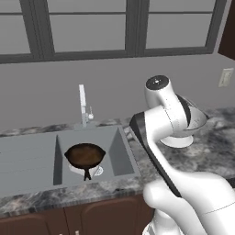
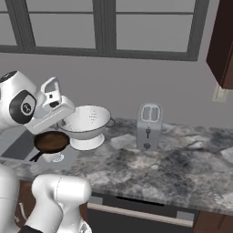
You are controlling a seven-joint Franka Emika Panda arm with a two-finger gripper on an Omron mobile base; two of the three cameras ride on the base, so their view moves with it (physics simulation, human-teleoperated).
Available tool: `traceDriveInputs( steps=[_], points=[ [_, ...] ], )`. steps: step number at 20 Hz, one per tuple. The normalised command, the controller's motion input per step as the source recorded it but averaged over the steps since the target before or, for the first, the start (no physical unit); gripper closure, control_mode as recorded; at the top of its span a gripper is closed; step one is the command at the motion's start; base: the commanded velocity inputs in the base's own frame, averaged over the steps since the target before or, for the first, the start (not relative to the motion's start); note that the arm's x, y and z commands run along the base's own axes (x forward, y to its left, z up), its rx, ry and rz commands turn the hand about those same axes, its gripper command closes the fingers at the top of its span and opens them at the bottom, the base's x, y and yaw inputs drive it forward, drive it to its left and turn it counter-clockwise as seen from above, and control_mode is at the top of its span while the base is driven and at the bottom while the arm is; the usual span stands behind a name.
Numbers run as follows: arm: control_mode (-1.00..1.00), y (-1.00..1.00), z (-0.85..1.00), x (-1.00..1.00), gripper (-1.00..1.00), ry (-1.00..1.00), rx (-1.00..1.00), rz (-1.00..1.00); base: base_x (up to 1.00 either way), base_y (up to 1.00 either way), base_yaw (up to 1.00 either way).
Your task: Pick the colander and pan and place them in the sink. Then turn on the water.
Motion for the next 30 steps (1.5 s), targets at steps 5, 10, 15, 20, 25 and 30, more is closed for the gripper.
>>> traceDriveInputs(
  steps=[5, 10, 15, 20, 25, 30],
  points=[
    [1.00, 0.00, 0.00, 0.00, 1.00, 0.00, 0.00, 0.00, 0.24, -0.06, 0.15],
    [-1.00, 0.12, -0.18, 0.23, 1.00, -0.04, 0.00, 0.10, 0.11, 0.00, 0.06],
    [-1.00, 0.41, -0.36, 0.46, 1.00, -0.03, 0.00, 0.19, 0.00, 0.00, 0.00],
    [-1.00, 0.57, -0.41, 0.39, 1.00, -0.03, 0.00, 0.20, 0.00, 0.00, 0.00],
    [-1.00, 0.72, -0.34, 0.21, 1.00, 0.00, 0.00, 0.19, 0.00, 0.00, 0.00],
    [-1.00, 0.76, -0.25, 0.17, 1.00, 0.00, -0.01, 0.16, 0.00, 0.00, 0.00]
  ],
)
